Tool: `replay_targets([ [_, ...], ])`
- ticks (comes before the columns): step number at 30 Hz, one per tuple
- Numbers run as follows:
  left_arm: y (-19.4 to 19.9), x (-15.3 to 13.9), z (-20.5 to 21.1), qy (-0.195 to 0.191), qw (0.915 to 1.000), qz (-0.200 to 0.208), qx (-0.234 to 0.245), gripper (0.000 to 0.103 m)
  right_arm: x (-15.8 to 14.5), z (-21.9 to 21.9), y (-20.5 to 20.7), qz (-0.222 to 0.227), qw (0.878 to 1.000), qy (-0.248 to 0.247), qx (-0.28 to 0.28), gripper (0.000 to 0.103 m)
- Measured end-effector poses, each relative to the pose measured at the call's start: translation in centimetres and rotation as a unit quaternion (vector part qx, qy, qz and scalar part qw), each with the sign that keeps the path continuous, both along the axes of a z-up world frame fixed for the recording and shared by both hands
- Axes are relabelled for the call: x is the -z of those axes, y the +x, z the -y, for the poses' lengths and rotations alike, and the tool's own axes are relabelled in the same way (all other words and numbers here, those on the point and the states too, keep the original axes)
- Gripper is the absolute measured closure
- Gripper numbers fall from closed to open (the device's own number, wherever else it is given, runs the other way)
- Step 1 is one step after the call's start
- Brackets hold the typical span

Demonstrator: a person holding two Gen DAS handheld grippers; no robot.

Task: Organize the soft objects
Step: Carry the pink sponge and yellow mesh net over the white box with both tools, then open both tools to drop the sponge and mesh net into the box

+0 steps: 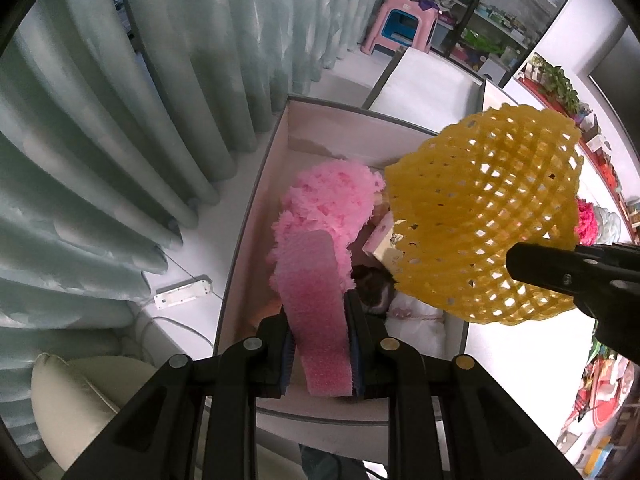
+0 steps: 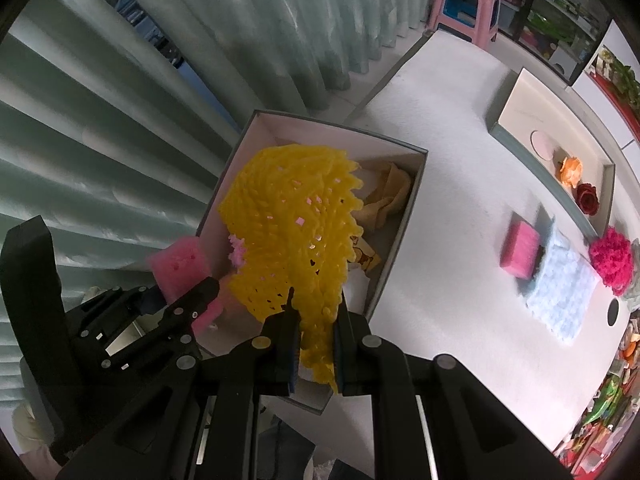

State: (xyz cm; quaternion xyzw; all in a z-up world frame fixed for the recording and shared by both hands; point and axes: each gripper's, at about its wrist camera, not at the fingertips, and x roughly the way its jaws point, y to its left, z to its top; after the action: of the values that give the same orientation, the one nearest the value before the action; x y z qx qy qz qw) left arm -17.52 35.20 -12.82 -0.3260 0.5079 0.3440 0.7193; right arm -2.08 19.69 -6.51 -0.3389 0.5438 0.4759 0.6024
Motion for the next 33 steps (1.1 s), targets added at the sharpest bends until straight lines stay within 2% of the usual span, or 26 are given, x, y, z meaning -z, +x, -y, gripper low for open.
replay_targets([
  [12,0.5,1.1,-0.4,-0.012,0.9999,-0.007,-0.001,0.079,1.1,-1.7,-0.1,-0.017,1.0,0.0,-0.011,0.089],
  [22,1.3,3.2,-0.4,-0.025,0.9995,-0.022,-0.001,0.079,4.2,-4.2,0.6,0.003,0.999,-0.03,-0.019,0.088],
  [23,1.4,3.4,-0.3,-0.029,0.9994,-0.022,-0.001,0.078,4.4,-4.4,0.7,0.002,0.999,-0.034,-0.019,0.083],
  [24,1.5,3.6,-0.3,-0.032,0.9992,-0.022,-0.001,0.066,4.6,-4.5,0.8,0.003,0.999,-0.036,-0.016,0.077],
  [25,1.6,3.6,-0.2,-0.031,0.9992,-0.025,-0.002,0.033,4.7,-4.6,1.0,0.004,0.999,-0.038,-0.012,0.054],
  [26,1.4,3.4,-0.2,-0.024,0.9994,-0.024,-0.006,0.017,4.6,-4.6,1.2,0.007,0.999,-0.04,-0.006,0.024],
  [27,1.3,3.1,-0.1,-0.013,0.9996,-0.022,-0.01,0.003,4.5,-4.6,1.5,0.009,0.999,-0.038,0.001,0.015],
  [29,1.3,2.4,0.1,0.004,0.9998,-0.019,-0.008,0.003,3.7,-4.4,1.9,0.007,1.0,-0.026,0.011,0.013],
  [33,1.4,2.5,0.2,0.003,0.9996,-0.029,0.002,0.003,2.8,-4.0,2.4,0.006,0.999,-0.029,0.021,0.007],
])
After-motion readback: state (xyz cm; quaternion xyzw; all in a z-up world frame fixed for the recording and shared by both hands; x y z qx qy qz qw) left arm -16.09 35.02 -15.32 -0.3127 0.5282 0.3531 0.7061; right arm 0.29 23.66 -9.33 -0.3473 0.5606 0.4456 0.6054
